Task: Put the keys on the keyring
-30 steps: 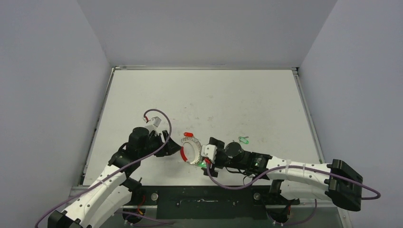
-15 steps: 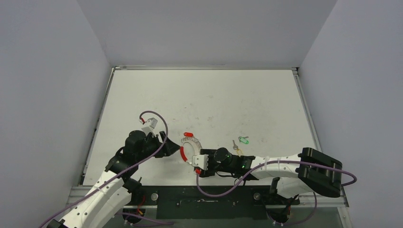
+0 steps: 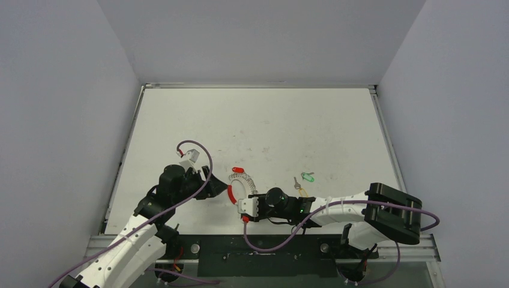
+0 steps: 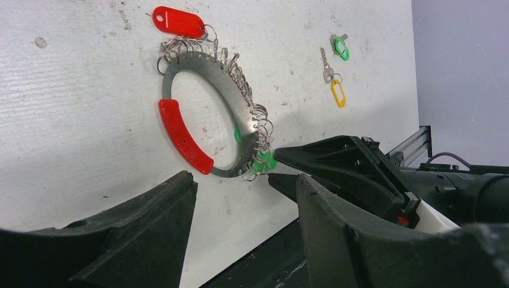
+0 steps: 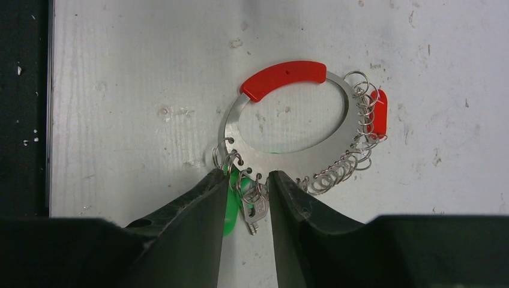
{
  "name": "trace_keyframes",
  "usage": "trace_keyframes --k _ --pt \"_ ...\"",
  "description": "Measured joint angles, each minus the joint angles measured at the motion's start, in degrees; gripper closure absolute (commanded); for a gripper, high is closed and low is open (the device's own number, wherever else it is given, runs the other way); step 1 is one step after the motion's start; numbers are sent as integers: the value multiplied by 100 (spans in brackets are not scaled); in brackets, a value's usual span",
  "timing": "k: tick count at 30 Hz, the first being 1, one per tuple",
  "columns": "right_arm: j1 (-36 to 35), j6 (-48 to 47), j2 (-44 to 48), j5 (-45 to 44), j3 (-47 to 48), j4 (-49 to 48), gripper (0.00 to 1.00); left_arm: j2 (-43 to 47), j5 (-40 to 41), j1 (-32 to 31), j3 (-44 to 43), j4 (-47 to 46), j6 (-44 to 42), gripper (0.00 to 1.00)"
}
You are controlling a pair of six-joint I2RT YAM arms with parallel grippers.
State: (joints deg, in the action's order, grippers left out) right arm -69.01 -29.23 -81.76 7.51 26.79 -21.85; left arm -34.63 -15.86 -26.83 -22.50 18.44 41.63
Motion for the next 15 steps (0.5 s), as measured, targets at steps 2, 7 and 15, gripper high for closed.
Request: trace_keyframes --k 2,7,15 --pt "-7 -9 -2 -4 2 -50 69 0 -2 0 42 -22 11 40" --pt "-9 -2 -214 -299 125 -116 69 -11 -2 0 125 -22 20 40" --pt "-7 90 -299 -1231 262 -127 69 -15 -2 4 131 -22 22 40"
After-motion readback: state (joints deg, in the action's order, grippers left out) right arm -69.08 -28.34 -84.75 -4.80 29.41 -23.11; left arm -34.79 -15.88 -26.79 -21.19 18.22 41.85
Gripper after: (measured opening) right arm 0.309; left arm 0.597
